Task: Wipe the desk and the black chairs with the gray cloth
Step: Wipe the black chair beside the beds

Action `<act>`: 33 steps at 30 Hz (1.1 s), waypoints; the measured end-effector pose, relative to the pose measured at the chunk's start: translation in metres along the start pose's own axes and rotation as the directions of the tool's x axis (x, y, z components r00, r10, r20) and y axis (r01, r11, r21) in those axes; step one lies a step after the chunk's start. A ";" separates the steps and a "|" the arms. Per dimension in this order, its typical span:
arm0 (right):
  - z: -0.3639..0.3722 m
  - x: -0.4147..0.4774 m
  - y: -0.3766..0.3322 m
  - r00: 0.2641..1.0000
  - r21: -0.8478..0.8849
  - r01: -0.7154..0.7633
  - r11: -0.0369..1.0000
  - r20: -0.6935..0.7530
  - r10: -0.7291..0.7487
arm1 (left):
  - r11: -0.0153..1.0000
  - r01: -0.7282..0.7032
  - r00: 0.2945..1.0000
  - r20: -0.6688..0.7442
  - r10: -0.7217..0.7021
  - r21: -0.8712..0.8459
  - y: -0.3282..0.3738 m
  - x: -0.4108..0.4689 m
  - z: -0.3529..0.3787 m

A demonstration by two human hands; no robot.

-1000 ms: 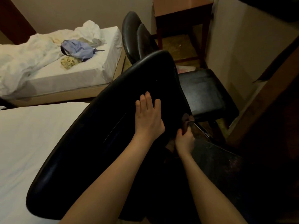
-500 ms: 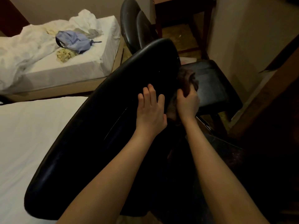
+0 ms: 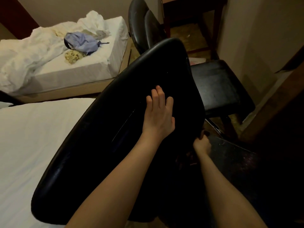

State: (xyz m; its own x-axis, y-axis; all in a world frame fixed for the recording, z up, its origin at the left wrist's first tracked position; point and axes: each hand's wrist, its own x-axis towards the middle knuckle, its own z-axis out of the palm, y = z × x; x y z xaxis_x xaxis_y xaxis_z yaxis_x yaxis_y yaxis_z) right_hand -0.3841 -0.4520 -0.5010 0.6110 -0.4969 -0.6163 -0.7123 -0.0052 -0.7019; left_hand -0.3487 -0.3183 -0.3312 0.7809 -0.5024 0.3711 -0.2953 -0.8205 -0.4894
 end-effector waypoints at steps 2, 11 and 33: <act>-0.002 -0.010 -0.012 0.991 0.070 0.092 0.993 -0.102 -0.084 | 1.000 -0.001 1.000 -0.007 0.001 0.007 0.000 0.000 0.000; 0.009 -0.082 -0.073 0.809 0.129 0.580 0.805 -0.205 -0.550 | 0.998 0.060 0.998 0.029 -0.059 -0.034 0.002 -0.004 -0.004; 0.016 -0.112 0.036 0.935 0.191 0.342 0.920 -0.164 -0.314 | 0.948 -0.096 0.917 0.343 0.204 -0.305 0.021 -0.090 -0.031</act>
State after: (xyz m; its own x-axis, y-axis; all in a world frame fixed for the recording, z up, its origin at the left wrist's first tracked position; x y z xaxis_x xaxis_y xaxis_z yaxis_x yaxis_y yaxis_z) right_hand -0.4724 -0.3831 -0.4629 0.7383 -0.6054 -0.2973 -0.3798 -0.0089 -0.9250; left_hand -0.4424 -0.2984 -0.3504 0.8448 -0.5343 -0.0298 -0.5228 -0.8122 -0.2590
